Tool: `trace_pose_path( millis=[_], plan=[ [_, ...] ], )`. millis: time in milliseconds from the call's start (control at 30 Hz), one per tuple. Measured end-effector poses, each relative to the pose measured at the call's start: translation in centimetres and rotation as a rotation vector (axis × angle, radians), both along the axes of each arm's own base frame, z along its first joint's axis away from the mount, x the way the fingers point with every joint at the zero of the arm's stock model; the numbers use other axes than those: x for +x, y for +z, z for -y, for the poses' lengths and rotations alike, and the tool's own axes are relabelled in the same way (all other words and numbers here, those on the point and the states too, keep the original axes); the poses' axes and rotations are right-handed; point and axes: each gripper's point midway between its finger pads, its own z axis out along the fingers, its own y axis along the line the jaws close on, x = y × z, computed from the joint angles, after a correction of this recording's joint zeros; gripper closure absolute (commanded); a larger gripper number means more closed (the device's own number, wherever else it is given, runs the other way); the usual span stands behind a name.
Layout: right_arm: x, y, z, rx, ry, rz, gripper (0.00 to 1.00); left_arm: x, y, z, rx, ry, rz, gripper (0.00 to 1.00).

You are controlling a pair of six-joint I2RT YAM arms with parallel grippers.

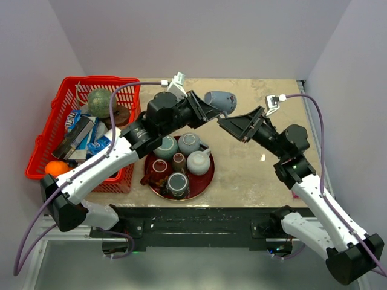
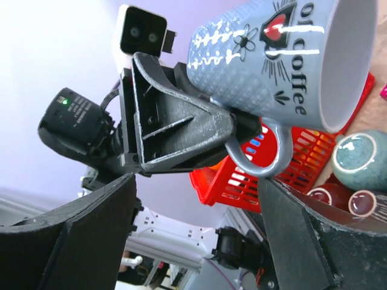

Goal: Turn the mug right side up

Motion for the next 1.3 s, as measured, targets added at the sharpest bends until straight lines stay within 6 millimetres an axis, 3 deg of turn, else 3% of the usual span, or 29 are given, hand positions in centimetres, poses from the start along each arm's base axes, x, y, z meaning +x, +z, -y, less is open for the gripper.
trace_pose_path(
  millis=[200, 500, 733, 1000, 1133, 1167, 1200, 1267, 1300],
  plan=[
    [0.2, 1.1, 0.3, 0.039, -0.021, 0.029, 0.34, -0.8, 2.1, 0.3, -0.086, -0.043, 0.051, 1.0],
    [0.7, 1.9, 0.5, 0.062, -0.048, 0.052, 0.42, -2.6, 5.0, -0.5, -0.194, -0.081, 0.094, 1.0],
    [1.2, 2.2, 0.3, 0.07, -0.053, 0.075, 0.54, -2.9, 3.7, -0.1, -0.224, -0.107, 0.06, 1.0],
    [1.6, 2.9, 0.6, 0.102, -0.07, 0.082, 1.0, -3.2, 3.2, -0.4, -0.272, -0.116, 0.059, 1.0],
    [1.6, 3.0, 0.6, 0.106, -0.069, 0.088, 1.0, -3.3, 3.4, -0.5, -0.278, -0.12, 0.066, 1.0],
    [1.6, 2.9, 0.6, 0.104, -0.069, 0.085, 1.0, -3.3, 3.3, -0.5, -0.277, -0.12, 0.066, 0.98],
    [1.6, 2.9, 0.6, 0.101, -0.07, 0.084, 1.0, -3.3, 3.3, -0.5, -0.275, -0.12, 0.066, 0.87],
    [1.6, 2.8, 0.6, 0.09, -0.073, 0.081, 1.0, -3.3, 3.2, -0.5, -0.271, -0.12, 0.068, 0.75],
    [1.7, 2.7, 0.6, 0.081, -0.075, 0.079, 1.0, -3.2, 3.1, -0.5, -0.266, -0.12, 0.07, 0.62]
  ],
)
